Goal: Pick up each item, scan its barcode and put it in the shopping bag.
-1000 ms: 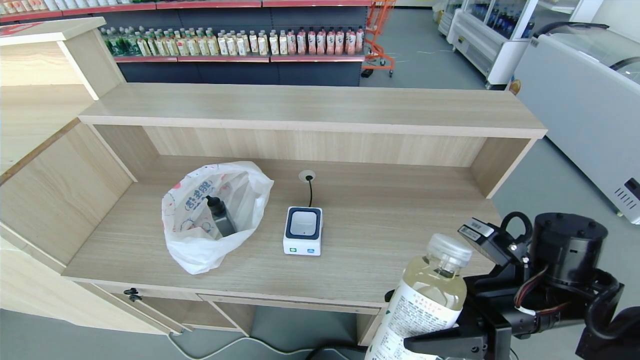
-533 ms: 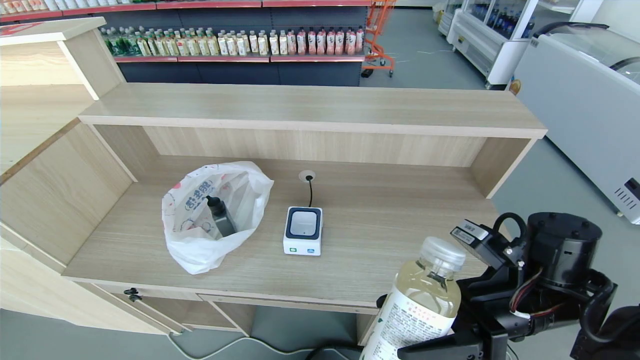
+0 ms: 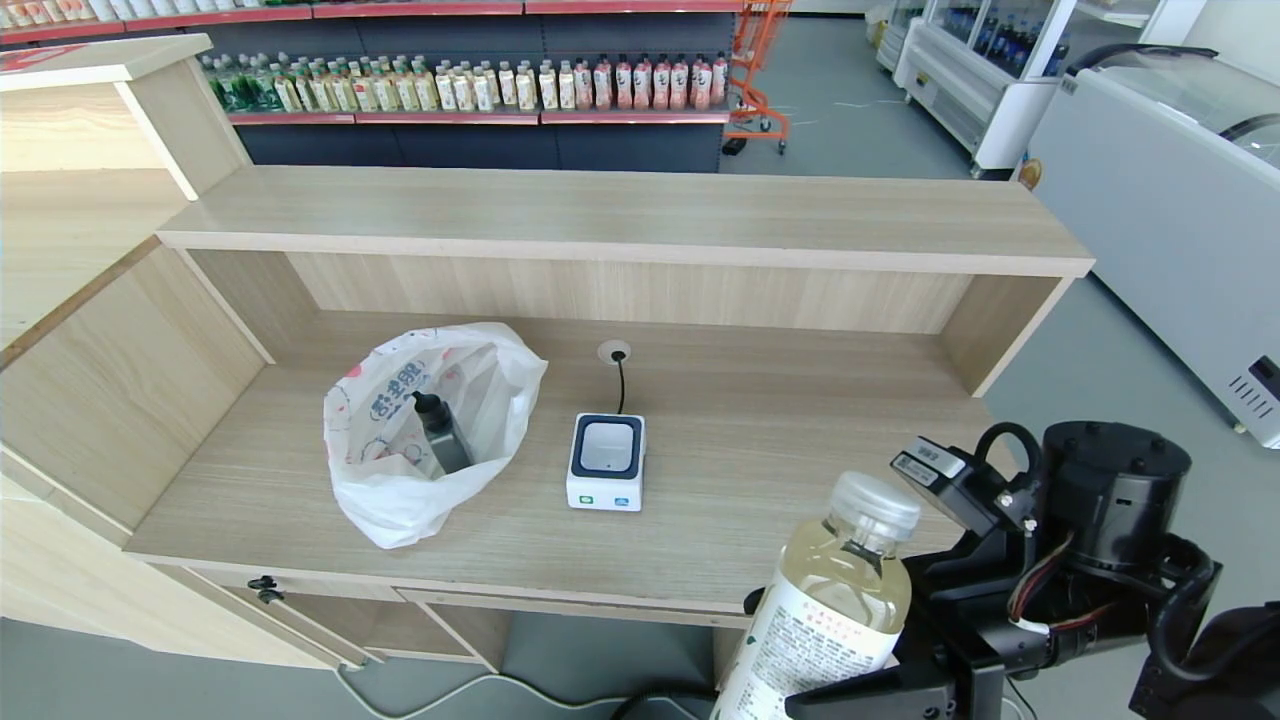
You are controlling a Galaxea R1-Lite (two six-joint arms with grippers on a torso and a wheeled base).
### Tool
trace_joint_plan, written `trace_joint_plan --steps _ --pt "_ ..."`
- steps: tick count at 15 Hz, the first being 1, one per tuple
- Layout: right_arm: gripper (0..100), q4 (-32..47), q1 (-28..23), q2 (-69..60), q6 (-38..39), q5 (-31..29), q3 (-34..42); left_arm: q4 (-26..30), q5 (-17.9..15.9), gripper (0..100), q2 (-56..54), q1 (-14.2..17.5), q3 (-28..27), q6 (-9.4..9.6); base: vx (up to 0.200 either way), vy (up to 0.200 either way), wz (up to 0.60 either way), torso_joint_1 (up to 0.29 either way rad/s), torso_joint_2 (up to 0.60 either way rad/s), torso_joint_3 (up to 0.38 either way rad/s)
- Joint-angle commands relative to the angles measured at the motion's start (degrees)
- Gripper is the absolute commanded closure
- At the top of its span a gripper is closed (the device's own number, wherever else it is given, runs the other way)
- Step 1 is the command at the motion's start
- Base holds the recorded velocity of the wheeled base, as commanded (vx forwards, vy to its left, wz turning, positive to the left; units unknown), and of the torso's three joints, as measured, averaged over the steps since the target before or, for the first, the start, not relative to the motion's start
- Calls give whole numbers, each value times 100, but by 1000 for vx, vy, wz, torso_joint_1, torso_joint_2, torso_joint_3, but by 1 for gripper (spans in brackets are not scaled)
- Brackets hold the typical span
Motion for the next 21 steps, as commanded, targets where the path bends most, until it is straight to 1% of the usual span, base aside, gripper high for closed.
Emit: trace_joint_plan --steps 1,6,17,19,21 --pt "100 -7 32 32 -1 2 -18 -2 1 0 -2 1 0 -2 0 0 0 0 0 0" --pt "100 -33 111 59 -71 -7 -18 -2 1 0 -2 1 0 -2 0 0 0 0 0 0" --pt "100 -7 111 6 -71 -7 -54 -2 1 0 -2 1 0 -2 0 0 0 0 0 0" --pt "100 37 -83 -504 -97 -24 87 -2 1 0 -2 1 0 -2 0 0 0 0 0 0" --pt "100 292 -733 -987 -282 -42 184 -2 1 0 -2 1 0 -2 0 0 0 0 0 0"
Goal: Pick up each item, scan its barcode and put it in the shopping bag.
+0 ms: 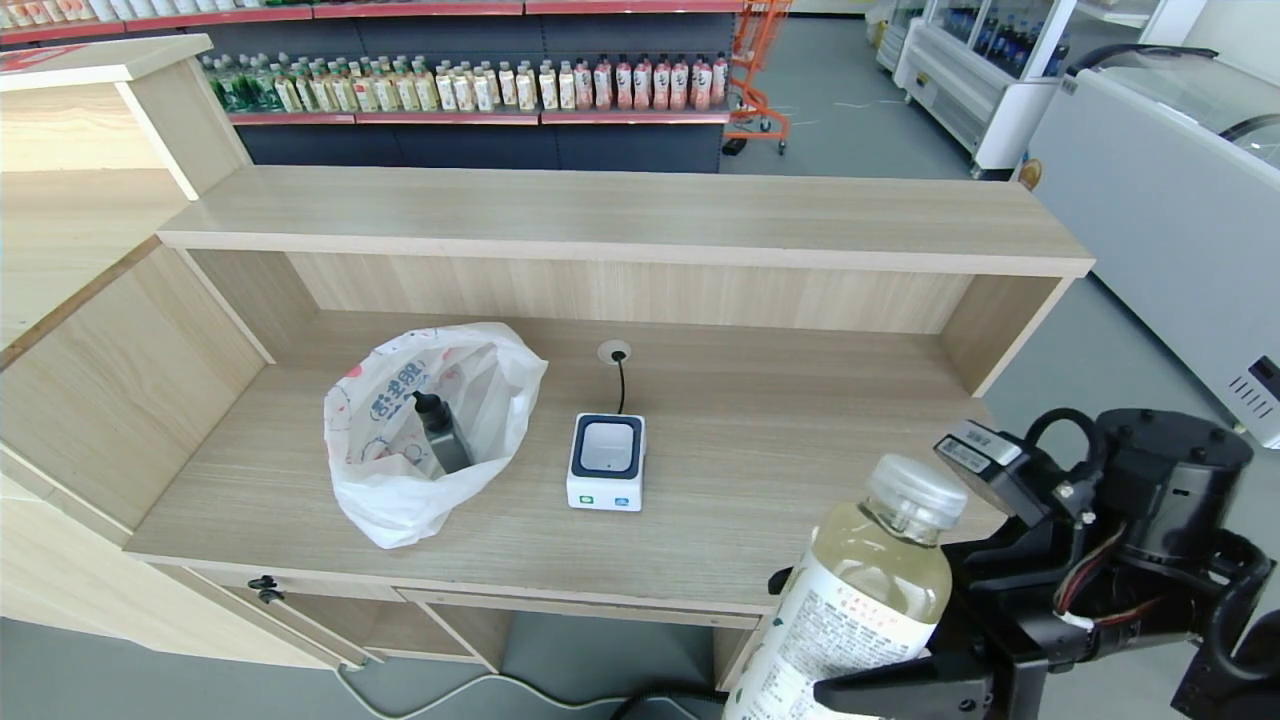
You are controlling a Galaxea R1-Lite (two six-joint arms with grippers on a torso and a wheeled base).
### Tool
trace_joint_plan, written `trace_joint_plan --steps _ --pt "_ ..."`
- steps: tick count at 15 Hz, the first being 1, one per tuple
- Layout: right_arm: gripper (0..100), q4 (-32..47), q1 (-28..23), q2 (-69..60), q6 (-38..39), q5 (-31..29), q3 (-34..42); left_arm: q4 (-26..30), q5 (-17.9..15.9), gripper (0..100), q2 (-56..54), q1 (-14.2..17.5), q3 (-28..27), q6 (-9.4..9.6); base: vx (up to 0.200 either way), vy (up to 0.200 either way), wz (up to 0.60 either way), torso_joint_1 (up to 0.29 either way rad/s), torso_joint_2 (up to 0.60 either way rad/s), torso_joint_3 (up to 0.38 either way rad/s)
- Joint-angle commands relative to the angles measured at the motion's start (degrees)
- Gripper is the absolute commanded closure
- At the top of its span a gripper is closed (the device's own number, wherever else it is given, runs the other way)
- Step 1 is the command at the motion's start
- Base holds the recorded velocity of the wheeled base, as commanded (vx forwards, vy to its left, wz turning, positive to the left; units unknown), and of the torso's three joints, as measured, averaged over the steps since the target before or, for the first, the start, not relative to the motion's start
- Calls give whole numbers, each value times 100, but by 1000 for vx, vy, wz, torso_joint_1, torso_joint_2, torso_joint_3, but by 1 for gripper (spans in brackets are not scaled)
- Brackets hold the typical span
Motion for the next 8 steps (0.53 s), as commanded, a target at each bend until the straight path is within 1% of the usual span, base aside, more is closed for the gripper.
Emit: trace_joint_plan --steps 1,2,3,4,5,6,7,8 --pt "100 328 -700 -640 -216 -20 79 -2 1 0 -2 1 0 -2 0 0 0 0 0 0" --pt "100 530 -893 -772 -269 -38 79 -2 1 0 -2 1 0 -2 0 0 0 0 0 0" --pt "100 1075 -999 -991 -190 -433 61 -2 1 0 -2 1 0 -2 0 0 0 0 0 0" --pt "100 1752 -1034 -1158 109 -1154 35 -2 1 0 -2 1 0 -2 0 0 0 0 0 0" --pt "100 2147 -1078 -1220 373 -1664 -124 -2 1 0 -2 1 0 -2 0 0 0 0 0 0" --pt "100 2209 -1122 -1193 434 -1998 -273 -2 1 0 -2 1 0 -2 0 0 0 0 0 0" --pt "100 2182 -1122 -1176 232 -2323 -466 -2 1 0 -2 1 0 -2 0 0 0 0 0 0" --pt "100 2182 -1113 -1167 -269 -2464 -668 -2 1 0 -2 1 0 -2 0 0 0 0 0 0"
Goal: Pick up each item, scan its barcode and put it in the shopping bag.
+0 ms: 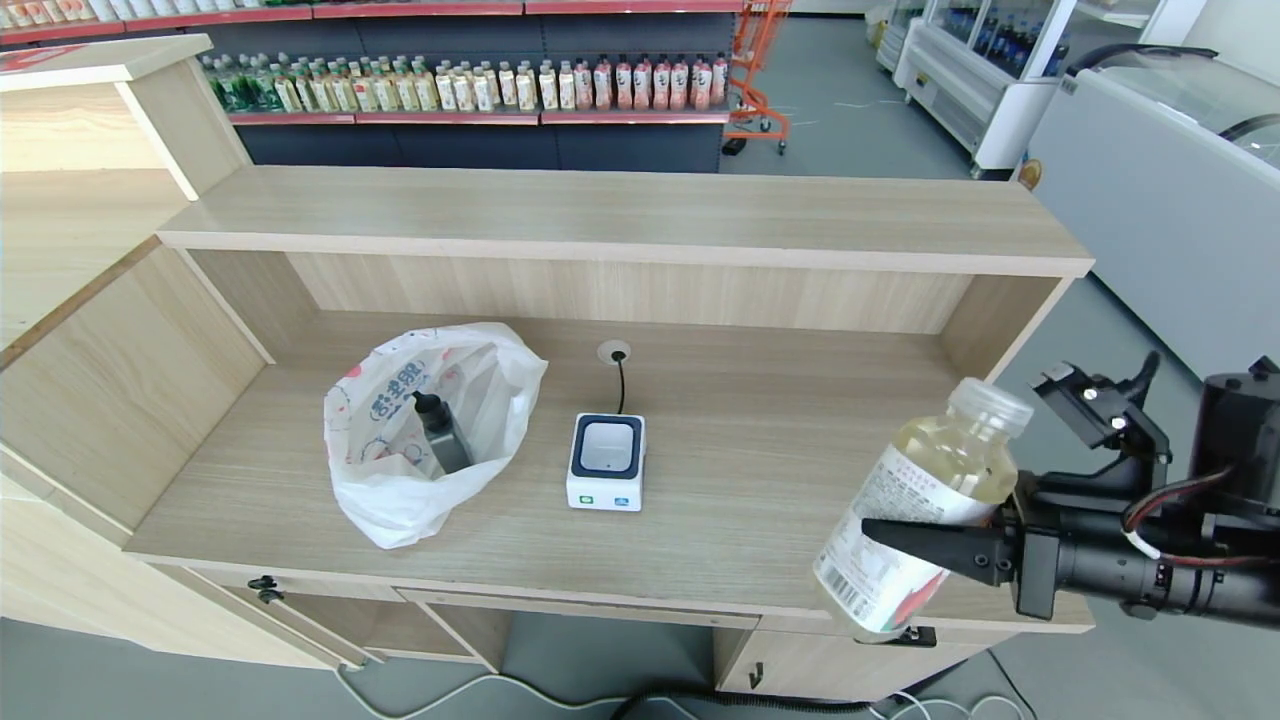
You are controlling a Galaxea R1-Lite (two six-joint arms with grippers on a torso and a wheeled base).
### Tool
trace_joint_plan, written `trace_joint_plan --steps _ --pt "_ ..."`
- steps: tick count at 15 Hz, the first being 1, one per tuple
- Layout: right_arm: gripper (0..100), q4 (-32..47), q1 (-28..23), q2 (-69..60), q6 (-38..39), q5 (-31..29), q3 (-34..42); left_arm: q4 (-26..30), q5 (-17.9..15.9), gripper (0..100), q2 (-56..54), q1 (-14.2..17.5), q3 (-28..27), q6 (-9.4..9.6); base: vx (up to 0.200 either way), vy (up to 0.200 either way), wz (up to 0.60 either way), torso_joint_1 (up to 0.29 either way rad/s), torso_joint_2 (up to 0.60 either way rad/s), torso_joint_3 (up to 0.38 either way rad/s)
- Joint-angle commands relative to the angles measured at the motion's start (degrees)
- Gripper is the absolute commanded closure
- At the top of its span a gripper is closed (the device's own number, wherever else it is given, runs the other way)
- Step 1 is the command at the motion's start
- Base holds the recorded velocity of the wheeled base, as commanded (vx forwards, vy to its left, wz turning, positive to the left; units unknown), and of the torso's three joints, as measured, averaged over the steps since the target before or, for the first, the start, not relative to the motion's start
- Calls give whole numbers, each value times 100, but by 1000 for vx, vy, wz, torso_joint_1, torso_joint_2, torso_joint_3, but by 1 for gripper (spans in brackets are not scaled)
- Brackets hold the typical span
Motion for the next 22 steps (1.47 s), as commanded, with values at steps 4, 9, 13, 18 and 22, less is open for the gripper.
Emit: trace_joint_plan --steps 4,9,13,18,22 --pt "100 105 -170 599 -3796 -187 -1441 -2 1 0 -2 3 0 -2 0 0 0 0 0 0" --pt "100 113 559 730 -5554 -705 -1722 -2 1 0 -2 3 0 -2 0 0 0 0 0 0" --pt "100 96 849 625 -6151 -1496 -1784 -2 1 0 -2 3 0 -2 0 0 0 0 0 0" --pt "100 78 876 590 -6538 -1734 -1766 -2 -8 0 -2 3 0 16 0 0 0 0 0 0" --pt "100 78 885 686 -6740 -1734 -1784 -2 -8 0 -2 3 0 16 0 150 0 -1 1 3"
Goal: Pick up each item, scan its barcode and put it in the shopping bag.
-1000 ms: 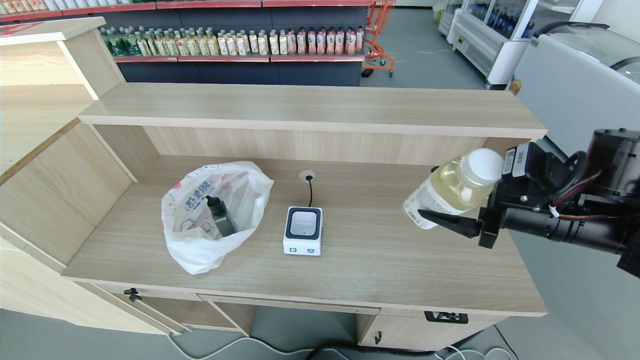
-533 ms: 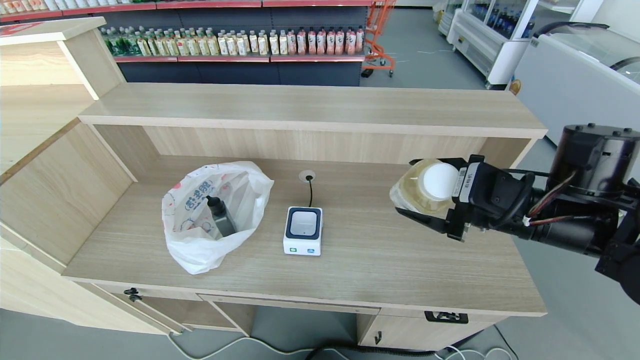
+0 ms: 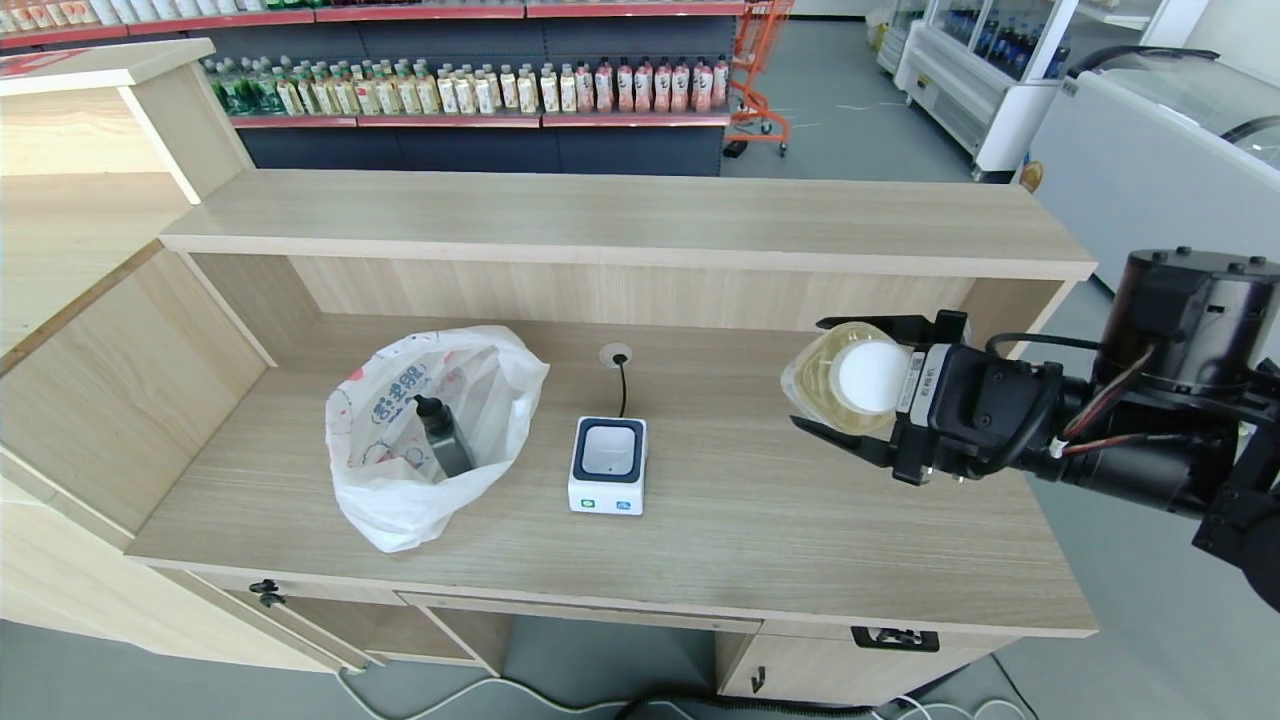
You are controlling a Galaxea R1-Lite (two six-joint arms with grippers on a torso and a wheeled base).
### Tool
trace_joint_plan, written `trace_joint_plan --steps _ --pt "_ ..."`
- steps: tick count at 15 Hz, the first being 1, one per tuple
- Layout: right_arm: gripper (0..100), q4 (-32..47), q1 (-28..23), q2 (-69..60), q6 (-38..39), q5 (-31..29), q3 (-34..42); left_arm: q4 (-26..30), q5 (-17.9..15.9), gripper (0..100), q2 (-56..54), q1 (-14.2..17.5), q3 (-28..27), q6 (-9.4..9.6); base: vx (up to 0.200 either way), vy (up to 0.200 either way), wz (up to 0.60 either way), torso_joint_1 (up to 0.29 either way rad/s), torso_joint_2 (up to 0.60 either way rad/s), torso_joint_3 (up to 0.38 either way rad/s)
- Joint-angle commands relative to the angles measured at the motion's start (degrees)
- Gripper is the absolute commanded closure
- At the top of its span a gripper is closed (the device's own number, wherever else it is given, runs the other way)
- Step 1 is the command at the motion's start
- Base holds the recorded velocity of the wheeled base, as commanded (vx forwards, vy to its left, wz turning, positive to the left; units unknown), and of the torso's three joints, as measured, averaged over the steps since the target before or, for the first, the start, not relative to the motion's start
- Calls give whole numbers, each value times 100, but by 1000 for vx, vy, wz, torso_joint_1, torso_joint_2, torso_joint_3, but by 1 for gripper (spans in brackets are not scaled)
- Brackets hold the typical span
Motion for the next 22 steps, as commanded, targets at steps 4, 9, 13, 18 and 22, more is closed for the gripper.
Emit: trace_joint_plan --steps 4,9,13,18,22 --pt "100 -17 -119 149 -68 1 20 1 0 0 -2 -2 0 0 0 200 0 8 1 0" --pt "100 -61 -672 447 -560 71 301 1 0 0 -2 -2 0 18 120 200 0 1 3 3" --pt "100 -641 -936 913 -595 361 574 1 0 0 -2 -2 0 35 150 0 0 -1 2 2" --pt "100 -624 -857 1405 -586 819 407 1 0 0 -2 -2 0 35 0 0 0 0 0 0" --pt "100 -633 -725 1678 -595 986 380 1 0 0 -2 -2 0 35 0 0 0 0 0 0"
